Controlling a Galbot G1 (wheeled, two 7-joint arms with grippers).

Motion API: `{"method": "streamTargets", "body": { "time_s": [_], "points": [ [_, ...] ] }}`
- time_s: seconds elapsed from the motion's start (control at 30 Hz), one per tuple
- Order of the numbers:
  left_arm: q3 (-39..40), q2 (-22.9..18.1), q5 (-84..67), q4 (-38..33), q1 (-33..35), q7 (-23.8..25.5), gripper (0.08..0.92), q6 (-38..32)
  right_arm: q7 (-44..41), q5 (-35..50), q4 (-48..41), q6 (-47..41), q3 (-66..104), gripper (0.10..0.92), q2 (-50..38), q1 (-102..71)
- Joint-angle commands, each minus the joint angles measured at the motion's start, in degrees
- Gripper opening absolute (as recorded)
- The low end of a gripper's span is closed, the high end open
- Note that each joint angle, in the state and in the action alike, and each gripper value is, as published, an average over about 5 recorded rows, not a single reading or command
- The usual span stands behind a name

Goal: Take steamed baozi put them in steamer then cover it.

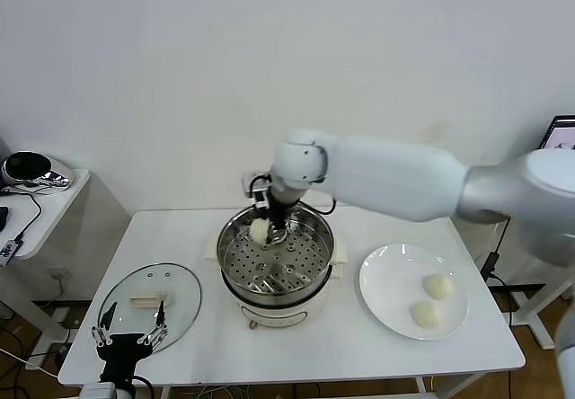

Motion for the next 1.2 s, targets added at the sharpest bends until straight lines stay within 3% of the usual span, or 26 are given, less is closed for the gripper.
{"method": "streamTargets", "body": {
  "time_s": [0.03,0.4,0.7,0.9,1.2],
  "points": [
    [-0.2,0.1,0.0,0.0,0.2,-0.1,0.823,-0.2,0.6,0.1,-5.3,-1.1,-0.3,0.602,6.4,-4.4],
    [-0.4,0.5,-0.1,0.2,0.6,-0.2,0.823,-0.9,0.8,-2.0,-8.9,-1.0,0.6,0.611,8.8,-7.0],
    [-0.3,0.6,-0.1,0.2,0.4,-0.2,0.823,-1.0,-3.0,-2.8,-4.9,0.4,0.5,0.806,3.6,-0.2],
    [-0.4,1.0,-0.3,0.0,0.0,-0.1,0.823,-0.9,-8.9,-2.9,3.6,3.3,0.1,0.822,-7.5,9.4],
    [0.1,1.9,-0.2,0.1,0.0,-0.1,0.823,-0.9,-18.3,-12.4,21.8,13.1,-3.9,0.823,-36.8,15.1]
  ]
}}
